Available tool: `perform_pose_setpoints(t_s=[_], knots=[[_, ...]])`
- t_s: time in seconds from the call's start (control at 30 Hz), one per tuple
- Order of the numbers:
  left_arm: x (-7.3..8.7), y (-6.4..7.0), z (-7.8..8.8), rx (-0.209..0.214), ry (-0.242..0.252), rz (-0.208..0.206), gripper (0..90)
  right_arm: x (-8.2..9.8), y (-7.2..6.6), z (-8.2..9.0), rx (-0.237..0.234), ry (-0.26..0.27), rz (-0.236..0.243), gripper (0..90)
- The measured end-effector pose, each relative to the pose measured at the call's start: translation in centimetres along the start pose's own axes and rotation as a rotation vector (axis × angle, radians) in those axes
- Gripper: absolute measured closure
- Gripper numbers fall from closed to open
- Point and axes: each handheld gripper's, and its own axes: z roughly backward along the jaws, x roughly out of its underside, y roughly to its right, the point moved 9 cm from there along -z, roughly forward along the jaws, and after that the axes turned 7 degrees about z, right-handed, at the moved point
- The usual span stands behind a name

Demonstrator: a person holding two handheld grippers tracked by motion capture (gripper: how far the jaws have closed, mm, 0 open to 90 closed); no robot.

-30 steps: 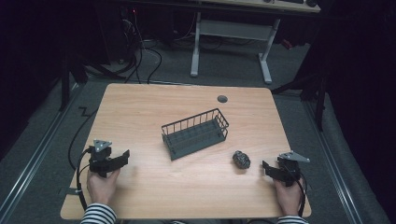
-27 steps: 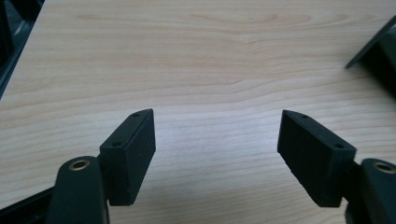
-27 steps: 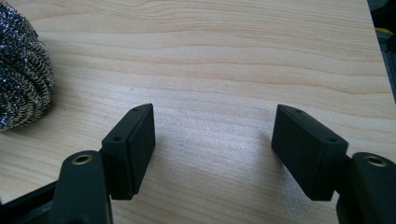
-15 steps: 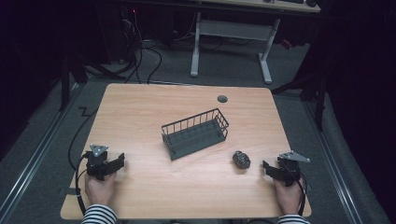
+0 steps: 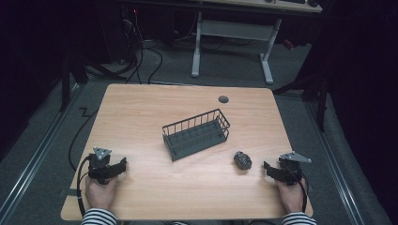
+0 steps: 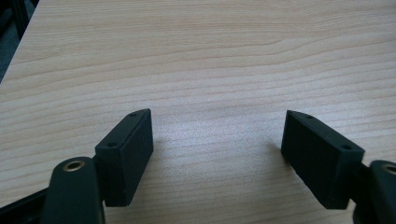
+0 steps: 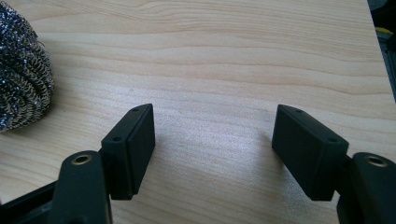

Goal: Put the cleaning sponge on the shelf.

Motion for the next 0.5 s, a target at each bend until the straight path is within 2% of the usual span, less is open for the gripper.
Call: perform_pose_setpoints(t_s=[0.1, 0.13, 0.2, 0.33, 0.47, 0.5], knots=[[0.0, 0.0, 0.0, 0.005, -0.001, 0.001, 25.0, 0.0, 0.0, 0.1, -0.002, -0.012, -0.003, 30.6], [0.0, 0.0, 0.0, 0.005, -0.001, 0.001, 25.0, 0.0, -0.3, 0.3, -0.03, -0.03, -0.008, 29.9], [0.0, 0.0, 0.0, 0.007, -0.001, 0.002, 25.1, -0.1, -0.4, 0.5, -0.038, -0.028, -0.005, 29.7], [0.0, 0.0, 0.0, 0.008, -0.002, 0.002, 25.0, -1.0, -1.1, 2.3, -0.07, 0.02, 0.011, 29.4], [0.0, 0.0, 0.0, 0.008, -0.002, 0.001, 24.9, -1.3, -1.9, 3.1, -0.093, 0.039, 0.028, 28.7], [0.0, 0.0, 0.0, 0.008, -0.002, 0.002, 25.0, -1.4, -2.4, 3.5, -0.105, 0.044, 0.05, 28.2]])
